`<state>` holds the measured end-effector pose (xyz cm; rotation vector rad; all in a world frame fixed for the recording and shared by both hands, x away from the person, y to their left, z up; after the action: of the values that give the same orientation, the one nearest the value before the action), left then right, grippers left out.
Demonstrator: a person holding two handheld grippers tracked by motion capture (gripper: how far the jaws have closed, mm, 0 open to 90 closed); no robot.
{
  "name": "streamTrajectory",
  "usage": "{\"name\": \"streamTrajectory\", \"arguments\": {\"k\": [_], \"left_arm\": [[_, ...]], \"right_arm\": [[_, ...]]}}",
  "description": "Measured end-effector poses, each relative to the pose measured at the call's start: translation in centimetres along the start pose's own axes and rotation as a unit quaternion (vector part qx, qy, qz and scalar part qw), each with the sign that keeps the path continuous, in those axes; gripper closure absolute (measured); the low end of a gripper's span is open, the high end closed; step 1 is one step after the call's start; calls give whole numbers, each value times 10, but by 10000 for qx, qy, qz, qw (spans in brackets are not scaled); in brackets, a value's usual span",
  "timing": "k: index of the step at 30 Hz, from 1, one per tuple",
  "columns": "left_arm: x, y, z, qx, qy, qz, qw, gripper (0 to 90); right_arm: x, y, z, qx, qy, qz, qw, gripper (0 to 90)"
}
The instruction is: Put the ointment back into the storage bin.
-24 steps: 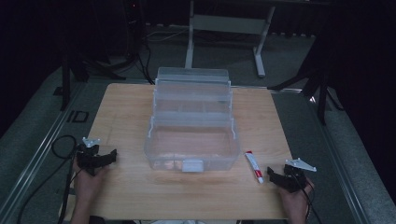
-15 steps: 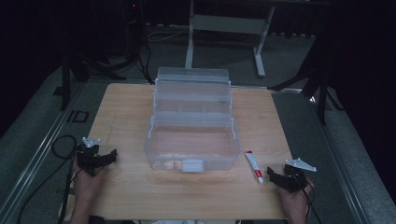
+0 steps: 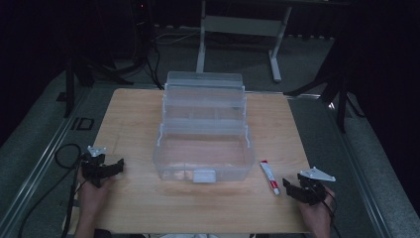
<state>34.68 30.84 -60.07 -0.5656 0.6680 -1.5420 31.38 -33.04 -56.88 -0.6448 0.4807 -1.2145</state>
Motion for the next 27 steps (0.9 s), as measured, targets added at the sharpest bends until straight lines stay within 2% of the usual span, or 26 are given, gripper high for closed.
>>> {"name": "streamTrajectory", "arguments": {"k": [7, 12, 15, 19, 27], "left_arm": [[0, 0, 0, 0, -3, 4, 10000, 150], [0, 0, 0, -1, -3, 4, 10000, 150], [0, 0, 0, -1, -6, 7, 10000, 151], [0, 0, 0, -1, -7, 13, 10000, 150], [0, 0, 0, -1, -9, 13, 10000, 150]], "right_arm": [[1, -10, 10, -209, -275, 81, 9994, 385], [-1, -17, 21, -314, -305, 177, 9989, 405], [-6, -20, 28, -437, -473, 184, 9978, 432], [-11, -19, 33, -674, -657, 114, 9955, 423], [-18, -21, 48, -993, -596, 292, 9928, 440]]}}
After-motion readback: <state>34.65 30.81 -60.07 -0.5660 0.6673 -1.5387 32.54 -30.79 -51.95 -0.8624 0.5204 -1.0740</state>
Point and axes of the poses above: each handheld gripper's, and its own axes: y roughly forward along the jaws, z roughly out of its top, x roughly to its right, the point moved 5 cm from there along y, roughly forward along the jaws, and after that the axes turned 4 degrees about y, right-handed, at the moved point
